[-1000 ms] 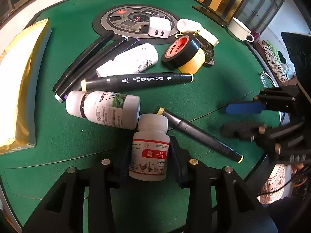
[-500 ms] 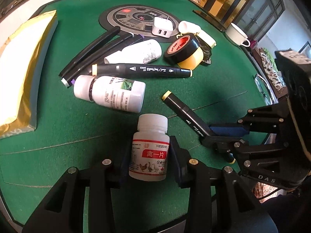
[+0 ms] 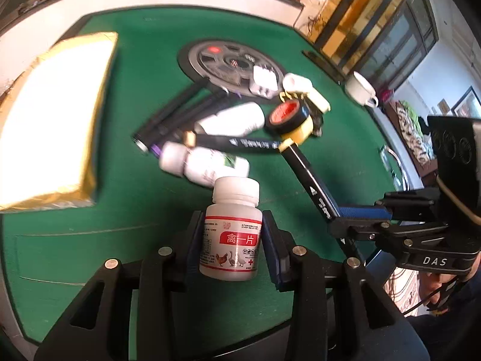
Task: Organize rigid objects
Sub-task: 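Carry bottle and marker into the tray and open both grippers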
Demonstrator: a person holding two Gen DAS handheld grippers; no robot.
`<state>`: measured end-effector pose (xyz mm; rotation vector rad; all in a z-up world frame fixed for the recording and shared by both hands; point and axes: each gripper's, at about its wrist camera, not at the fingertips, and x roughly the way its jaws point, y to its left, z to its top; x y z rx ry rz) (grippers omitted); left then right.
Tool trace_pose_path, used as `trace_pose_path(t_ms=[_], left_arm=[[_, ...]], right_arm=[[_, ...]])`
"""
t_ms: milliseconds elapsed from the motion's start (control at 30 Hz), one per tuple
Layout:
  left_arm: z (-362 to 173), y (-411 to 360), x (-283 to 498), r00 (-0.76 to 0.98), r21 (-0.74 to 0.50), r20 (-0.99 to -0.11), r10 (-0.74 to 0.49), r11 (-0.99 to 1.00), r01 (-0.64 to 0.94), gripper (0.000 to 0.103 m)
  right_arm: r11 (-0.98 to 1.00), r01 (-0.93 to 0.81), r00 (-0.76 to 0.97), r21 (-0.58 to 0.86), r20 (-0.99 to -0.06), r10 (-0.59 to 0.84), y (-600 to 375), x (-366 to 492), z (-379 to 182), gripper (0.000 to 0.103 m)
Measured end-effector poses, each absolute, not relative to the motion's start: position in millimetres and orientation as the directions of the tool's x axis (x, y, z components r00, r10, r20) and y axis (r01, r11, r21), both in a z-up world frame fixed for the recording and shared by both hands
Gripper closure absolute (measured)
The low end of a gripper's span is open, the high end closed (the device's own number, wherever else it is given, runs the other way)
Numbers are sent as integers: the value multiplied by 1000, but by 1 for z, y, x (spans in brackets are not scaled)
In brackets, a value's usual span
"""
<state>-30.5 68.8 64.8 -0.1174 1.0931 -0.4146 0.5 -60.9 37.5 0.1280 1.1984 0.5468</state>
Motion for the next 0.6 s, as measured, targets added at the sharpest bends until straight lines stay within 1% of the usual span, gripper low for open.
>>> trace_pose_path(t_ms=[267, 467, 600], left_arm=[[92, 122, -24, 474, -294, -804, -358, 933, 205, 67], [101, 176, -3, 510, -283, -801, -313, 949, 138, 67], [102, 209, 22, 524, -271, -805, -279, 958, 93, 67]], right_arm=[[835, -331, 250, 440, -812, 527, -35, 14, 60, 89], [797, -365, 221, 482, -786, 577, 20, 48, 80, 89], [779, -364, 201, 510, -774, 601, 60, 77, 81, 89]])
